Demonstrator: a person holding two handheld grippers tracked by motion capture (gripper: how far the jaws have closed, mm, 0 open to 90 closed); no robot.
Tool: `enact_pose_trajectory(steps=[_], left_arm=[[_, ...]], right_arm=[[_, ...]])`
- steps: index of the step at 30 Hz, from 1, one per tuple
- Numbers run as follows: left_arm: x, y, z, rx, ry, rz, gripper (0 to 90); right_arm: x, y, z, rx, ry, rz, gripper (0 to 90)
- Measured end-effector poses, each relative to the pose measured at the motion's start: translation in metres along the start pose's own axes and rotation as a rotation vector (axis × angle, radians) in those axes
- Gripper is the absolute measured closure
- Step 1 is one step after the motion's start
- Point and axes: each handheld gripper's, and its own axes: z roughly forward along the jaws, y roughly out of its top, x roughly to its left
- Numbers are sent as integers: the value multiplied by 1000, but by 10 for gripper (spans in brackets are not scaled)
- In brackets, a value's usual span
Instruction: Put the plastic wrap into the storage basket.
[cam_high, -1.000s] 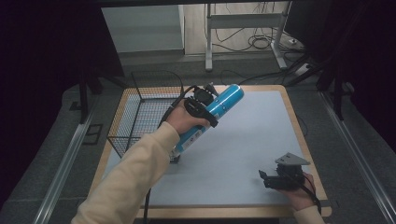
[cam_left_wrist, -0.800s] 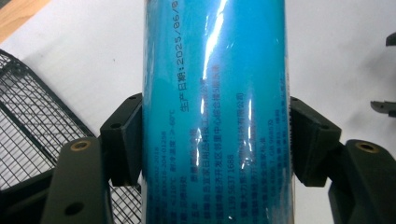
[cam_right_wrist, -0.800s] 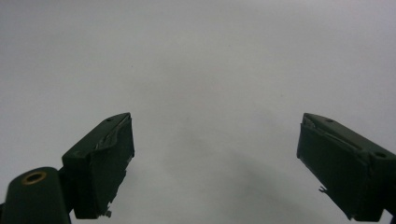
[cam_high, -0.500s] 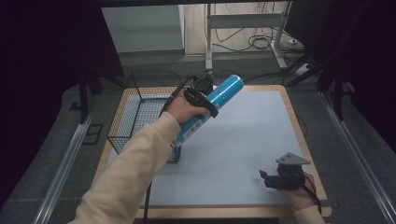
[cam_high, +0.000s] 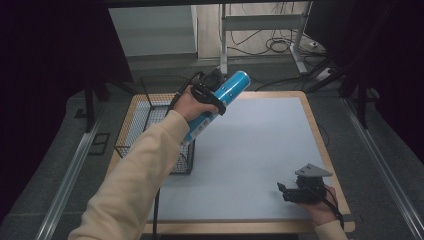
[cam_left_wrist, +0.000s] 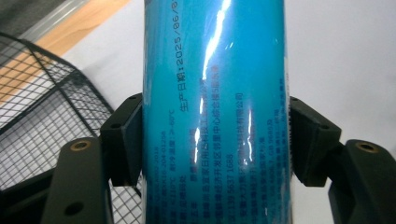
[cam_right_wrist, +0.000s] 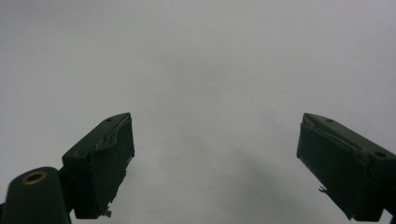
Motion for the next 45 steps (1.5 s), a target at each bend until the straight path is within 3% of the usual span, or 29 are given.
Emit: enact_pose_trajectory(steps=[22,45], left_arm=[[40,-4,6,9,45,-70,314],[69,-15,15,23,81,-111,314]], right_arm=[[-3,-1,0,2,-9,3,113],[-3,-1,1,7,-16,3,114]])
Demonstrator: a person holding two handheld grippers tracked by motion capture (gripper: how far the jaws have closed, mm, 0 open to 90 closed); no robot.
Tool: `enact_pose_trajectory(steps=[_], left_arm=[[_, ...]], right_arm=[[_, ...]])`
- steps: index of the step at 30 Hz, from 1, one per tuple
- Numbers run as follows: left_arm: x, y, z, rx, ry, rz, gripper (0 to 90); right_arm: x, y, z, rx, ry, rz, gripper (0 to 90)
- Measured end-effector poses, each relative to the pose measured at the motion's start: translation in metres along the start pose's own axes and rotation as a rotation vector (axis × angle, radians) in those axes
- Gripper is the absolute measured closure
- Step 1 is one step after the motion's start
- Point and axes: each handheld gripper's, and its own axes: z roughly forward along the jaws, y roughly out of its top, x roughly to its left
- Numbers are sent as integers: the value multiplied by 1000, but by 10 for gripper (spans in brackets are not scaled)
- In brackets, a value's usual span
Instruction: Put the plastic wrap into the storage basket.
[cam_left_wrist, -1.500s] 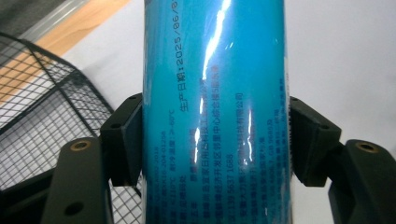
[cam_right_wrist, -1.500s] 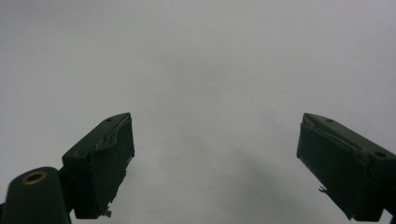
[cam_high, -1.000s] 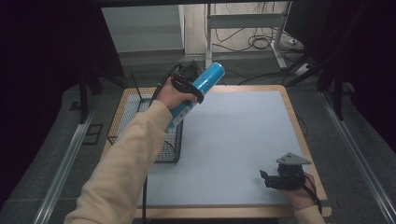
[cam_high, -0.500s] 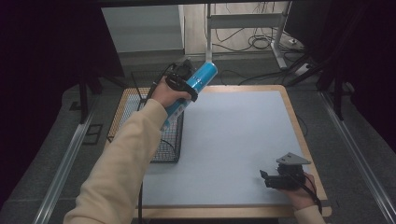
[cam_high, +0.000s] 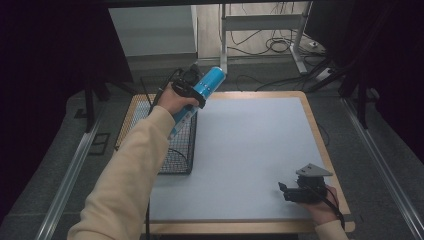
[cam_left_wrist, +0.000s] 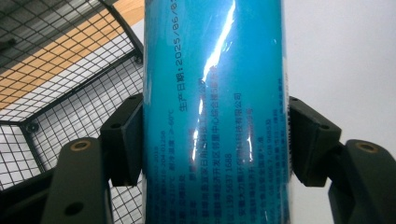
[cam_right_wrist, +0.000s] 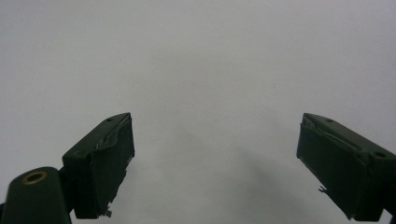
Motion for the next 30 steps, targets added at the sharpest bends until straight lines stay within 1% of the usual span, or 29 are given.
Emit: enact_pose_trajectory(steps=[5,12,15,18,19,20,23,26,28,30], left_arm=[[7,-1,5,14,19,-14,314],[16,-3,13,18,22,-30,314],[21,-4,16,24,31,-28,314],[25,-6,22,31,34,-35,314],[28,-7,26,34,38,-40,313],[28,-7,26,34,38,-40,314],[33,-9,34,63,41,-41,314],[36,-11,40,62,46,-54,314],[38,-12,43,68,48,-52,314],[39,-12,44,60,46,-55,314]], right_arm=[[0,0,0,3,-1,-2,114],[-1,-1,1,7,-4,5,114],[-1,-1,1,8,-5,1,114],[-1,-1,1,9,-5,3,114],[-1,-1,1,9,-5,3,114],[-1,-1,1,9,-5,3,114],[-1,-1,2,11,-5,1,114],[-1,-1,2,13,-5,-2,114],[-1,-1,2,12,-6,0,114],[-1,-2,2,14,-6,0,114]])
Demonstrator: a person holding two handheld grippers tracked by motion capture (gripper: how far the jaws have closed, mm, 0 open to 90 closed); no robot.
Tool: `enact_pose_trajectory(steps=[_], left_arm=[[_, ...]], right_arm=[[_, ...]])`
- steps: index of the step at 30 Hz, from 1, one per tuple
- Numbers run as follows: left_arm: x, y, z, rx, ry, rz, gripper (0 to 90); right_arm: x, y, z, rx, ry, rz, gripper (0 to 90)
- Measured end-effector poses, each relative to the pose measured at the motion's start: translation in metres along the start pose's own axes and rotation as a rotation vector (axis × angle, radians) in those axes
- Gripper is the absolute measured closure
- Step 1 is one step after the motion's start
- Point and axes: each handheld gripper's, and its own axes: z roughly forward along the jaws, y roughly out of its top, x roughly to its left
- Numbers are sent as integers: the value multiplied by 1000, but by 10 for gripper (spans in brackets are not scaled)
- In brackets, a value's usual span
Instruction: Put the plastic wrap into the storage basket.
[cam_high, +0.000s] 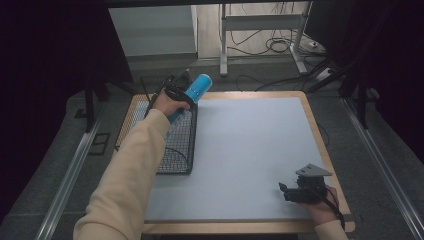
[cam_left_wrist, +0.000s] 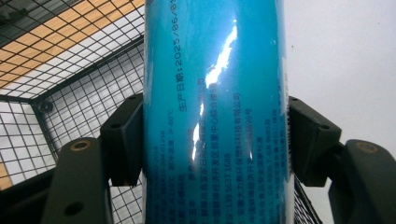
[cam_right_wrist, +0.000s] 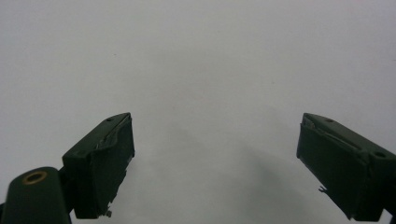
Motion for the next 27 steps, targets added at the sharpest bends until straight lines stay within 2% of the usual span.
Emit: enact_pose_trajectory(steps=[6,12,22,27], left_arm=[[2,-1,5,6,25,16,313],[5,-5,19,63,75,26,313],[10,-9,35,87,105,29,312],[10,-9,35,80,105,30,312]], right_arm=[[1,0,1,2,2,-2,114],[2,0,0,0,1,1,114],[1,0,1,4,3,-3,114],[1,0,1,3,1,-4,114]])
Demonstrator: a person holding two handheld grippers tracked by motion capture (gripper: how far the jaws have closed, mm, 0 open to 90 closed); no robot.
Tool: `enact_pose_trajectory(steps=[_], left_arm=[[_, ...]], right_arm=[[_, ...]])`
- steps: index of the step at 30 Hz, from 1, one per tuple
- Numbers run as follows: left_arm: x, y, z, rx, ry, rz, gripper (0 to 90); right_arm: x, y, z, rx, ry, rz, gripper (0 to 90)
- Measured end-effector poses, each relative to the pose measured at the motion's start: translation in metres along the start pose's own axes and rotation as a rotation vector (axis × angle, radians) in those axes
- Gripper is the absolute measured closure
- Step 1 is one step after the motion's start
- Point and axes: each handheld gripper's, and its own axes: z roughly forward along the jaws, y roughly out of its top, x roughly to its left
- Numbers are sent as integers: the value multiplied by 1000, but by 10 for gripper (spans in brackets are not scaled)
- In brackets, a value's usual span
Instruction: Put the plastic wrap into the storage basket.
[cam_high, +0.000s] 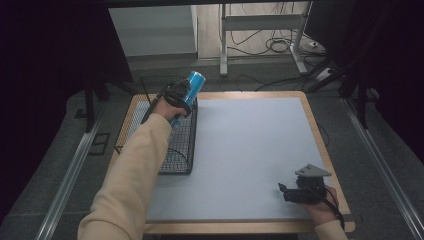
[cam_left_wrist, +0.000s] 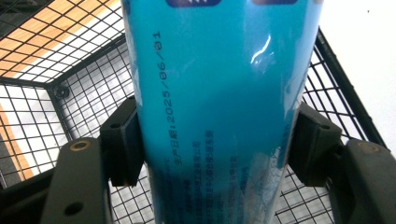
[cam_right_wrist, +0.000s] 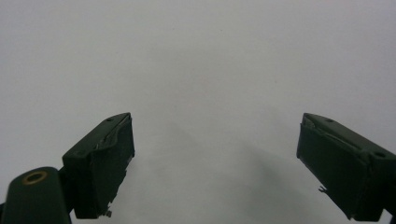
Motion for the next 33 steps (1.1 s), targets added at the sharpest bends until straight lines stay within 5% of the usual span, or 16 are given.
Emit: enact_pose_trajectory(steps=[8,21,33], left_arm=[[3,-1,-3,-6,-41,-15,259],[-1,-20,-37,-119,-90,-24,149],[-32,-52,-79,-251,-199,31,161]], right_arm=[[0,0,0,0,0,-2,114],[1,0,-2,-8,-6,-1,114],[1,1,-4,-18,-7,2,114]])
